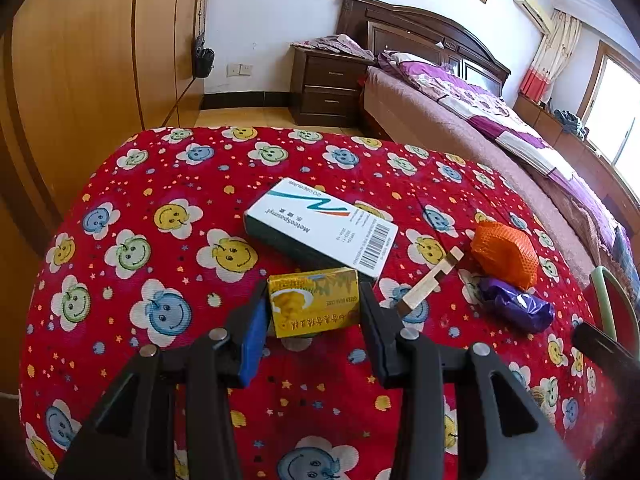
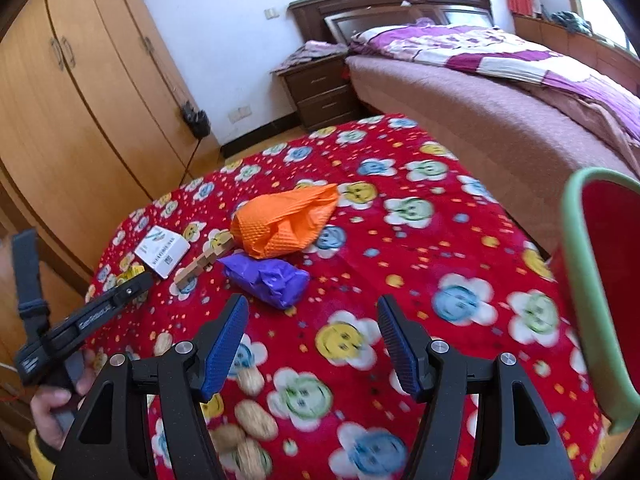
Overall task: Collect trash
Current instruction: 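Grasp the small yellow printed box with the left tool, then grasp the purple plastic bag with the right tool while the left tool holds the yellow box, then carry the yellow box and purple bag over the red bin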
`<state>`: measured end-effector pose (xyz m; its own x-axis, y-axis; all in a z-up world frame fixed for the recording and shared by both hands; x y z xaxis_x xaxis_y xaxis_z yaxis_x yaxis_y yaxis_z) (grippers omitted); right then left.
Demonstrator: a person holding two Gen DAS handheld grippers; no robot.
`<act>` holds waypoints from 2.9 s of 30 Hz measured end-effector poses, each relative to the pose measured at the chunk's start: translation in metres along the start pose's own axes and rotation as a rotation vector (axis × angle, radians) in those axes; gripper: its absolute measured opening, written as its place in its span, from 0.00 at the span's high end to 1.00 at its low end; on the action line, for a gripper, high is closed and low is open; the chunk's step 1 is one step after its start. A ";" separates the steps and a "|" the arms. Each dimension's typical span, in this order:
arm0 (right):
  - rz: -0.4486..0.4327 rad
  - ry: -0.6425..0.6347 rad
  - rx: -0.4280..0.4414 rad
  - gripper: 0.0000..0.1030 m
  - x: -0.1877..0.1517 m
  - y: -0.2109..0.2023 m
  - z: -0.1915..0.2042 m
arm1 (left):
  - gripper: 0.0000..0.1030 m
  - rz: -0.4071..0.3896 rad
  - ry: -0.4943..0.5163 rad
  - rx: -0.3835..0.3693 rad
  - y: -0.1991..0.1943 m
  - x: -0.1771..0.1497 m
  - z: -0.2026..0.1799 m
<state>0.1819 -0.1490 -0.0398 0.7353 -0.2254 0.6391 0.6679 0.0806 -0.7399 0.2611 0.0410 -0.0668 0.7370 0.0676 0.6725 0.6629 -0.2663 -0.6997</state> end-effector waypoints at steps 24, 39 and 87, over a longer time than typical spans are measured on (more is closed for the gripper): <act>0.043 -0.106 0.007 0.61 0.006 0.046 0.028 | 0.58 -0.025 -0.008 -0.023 -0.004 0.001 -0.001; -0.001 -0.053 0.077 0.69 -0.011 -0.007 0.014 | 0.58 -0.045 -0.002 -0.033 -0.008 0.002 -0.005; -0.296 0.207 -0.001 0.69 -0.049 -0.169 -0.134 | 0.58 -0.052 0.177 -0.300 -0.096 -0.032 -0.196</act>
<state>0.0176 -0.2820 0.0264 0.4711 -0.4306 0.7699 0.8482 -0.0187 -0.5294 0.1480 -0.1238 0.0266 0.6518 -0.0719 0.7550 0.6111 -0.5397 -0.5790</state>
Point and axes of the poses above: each gripper's, at about its wrist camera, not at the fingertips, and y roughly the way its jaws point, z to its left, x to its top, the point moved 8 cm from there along y, roughly the way its jaws point, and after that the axes turned 6 degrees about -x, right-handed, at the moved point
